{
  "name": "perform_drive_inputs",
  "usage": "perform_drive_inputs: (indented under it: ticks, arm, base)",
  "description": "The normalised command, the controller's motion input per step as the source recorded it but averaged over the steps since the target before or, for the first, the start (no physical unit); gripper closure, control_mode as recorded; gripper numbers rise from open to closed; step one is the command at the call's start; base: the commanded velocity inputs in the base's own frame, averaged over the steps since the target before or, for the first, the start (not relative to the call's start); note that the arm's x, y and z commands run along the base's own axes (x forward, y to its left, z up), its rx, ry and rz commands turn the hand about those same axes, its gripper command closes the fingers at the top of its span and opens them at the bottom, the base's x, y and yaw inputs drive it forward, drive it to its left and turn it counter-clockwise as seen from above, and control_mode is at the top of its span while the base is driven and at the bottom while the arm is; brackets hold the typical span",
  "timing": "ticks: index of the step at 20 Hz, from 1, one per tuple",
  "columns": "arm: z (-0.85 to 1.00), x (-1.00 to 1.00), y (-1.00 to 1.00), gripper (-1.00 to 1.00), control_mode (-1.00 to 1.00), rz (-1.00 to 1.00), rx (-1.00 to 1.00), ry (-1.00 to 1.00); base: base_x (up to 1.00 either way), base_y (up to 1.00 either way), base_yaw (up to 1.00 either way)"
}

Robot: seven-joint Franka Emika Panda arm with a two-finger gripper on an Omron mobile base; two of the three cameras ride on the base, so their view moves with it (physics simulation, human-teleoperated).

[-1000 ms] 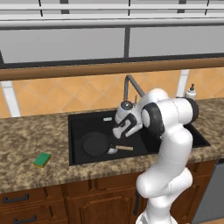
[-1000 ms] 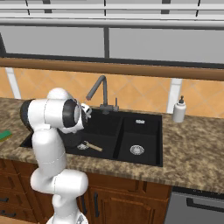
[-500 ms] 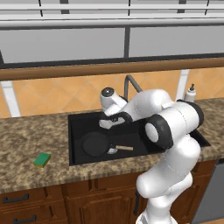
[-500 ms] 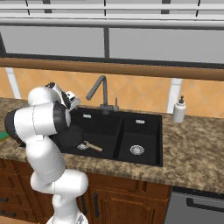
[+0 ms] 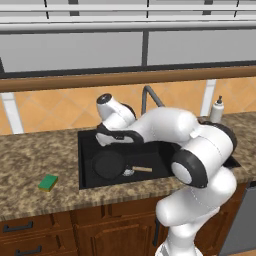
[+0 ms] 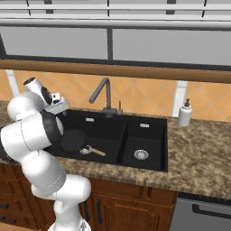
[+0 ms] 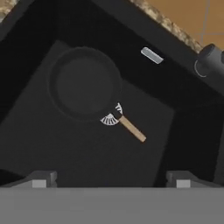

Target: Pick the pan and sponge and place them into the sink. Then turn on the water.

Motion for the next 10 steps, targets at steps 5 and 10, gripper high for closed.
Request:
perform_drive_inputs:
  ticks: [5,10]
  arm:
    - [0.25,-0.88,0.05,-1.0,-1.0,-0.44,0.2,0.12]
    - [0.0,-0.93,0.2,-1.0,-1.0,-0.5,0.13,0.04]
  base:
    - [0.0,0.0,0.0]
    - [0.0,0.0,0.0]
